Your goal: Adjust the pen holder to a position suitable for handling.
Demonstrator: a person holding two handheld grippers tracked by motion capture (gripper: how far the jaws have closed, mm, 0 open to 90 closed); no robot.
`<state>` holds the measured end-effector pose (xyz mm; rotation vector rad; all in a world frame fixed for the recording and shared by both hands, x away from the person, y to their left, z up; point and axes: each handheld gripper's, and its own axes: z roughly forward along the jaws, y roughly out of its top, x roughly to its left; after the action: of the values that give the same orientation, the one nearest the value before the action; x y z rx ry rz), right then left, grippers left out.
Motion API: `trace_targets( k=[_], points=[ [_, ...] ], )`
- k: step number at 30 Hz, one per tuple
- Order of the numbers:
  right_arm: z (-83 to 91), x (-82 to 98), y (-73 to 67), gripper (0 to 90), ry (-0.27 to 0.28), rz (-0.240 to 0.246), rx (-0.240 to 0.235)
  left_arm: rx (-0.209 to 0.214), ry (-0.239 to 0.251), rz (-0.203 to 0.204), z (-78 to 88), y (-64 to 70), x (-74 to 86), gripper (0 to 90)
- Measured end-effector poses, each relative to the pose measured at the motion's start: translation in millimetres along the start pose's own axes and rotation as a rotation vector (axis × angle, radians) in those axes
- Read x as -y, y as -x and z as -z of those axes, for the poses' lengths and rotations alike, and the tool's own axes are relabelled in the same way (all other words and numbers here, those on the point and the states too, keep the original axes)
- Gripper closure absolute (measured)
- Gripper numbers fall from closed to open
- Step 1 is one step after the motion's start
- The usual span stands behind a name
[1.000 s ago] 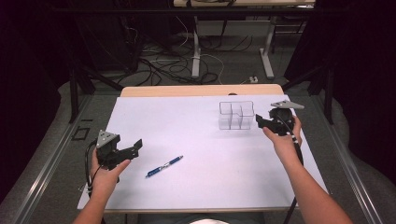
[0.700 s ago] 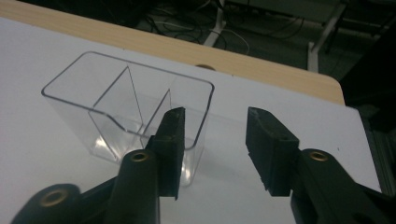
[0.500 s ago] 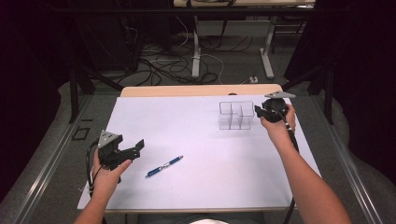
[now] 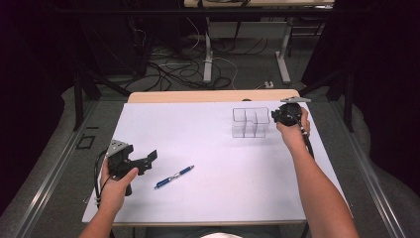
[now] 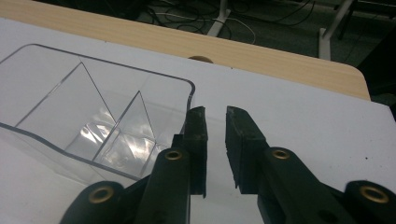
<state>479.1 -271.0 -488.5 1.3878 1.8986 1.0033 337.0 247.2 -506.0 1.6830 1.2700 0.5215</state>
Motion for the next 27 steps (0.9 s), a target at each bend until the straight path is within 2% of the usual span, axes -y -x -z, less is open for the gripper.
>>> trace_targets(
  k=[5, 8, 10, 21, 27],
  points=[
    [-6.6, 1.7, 0.6, 84.0, -0.012, 0.000, -0.013, -0.010, 0.001, -0.008, 0.3, -1.3, 0.5, 0.3],
    [-14.4, 3.8, 1.1, 88.0, -0.016, 0.031, -0.021, -0.019, 0.009, -0.013, 0.9, -2.7, 1.9, 0.3],
    [-17.8, 4.9, 1.0, 90.0, -0.026, 0.034, -0.022, -0.018, 0.009, -0.014, 1.5, -3.4, 2.1, 0.3],
    [-32.2, 13.4, 4.6, 90.0, -0.027, 0.008, -0.064, -0.028, 0.026, 0.006, 3.2, -8.6, 3.6, 0.3],
    [-33.4, 14.5, 6.0, 90.0, -0.026, 0.024, -0.074, -0.033, 0.027, 0.015, 3.4, -10.0, 4.2, 0.3]
  ],
)
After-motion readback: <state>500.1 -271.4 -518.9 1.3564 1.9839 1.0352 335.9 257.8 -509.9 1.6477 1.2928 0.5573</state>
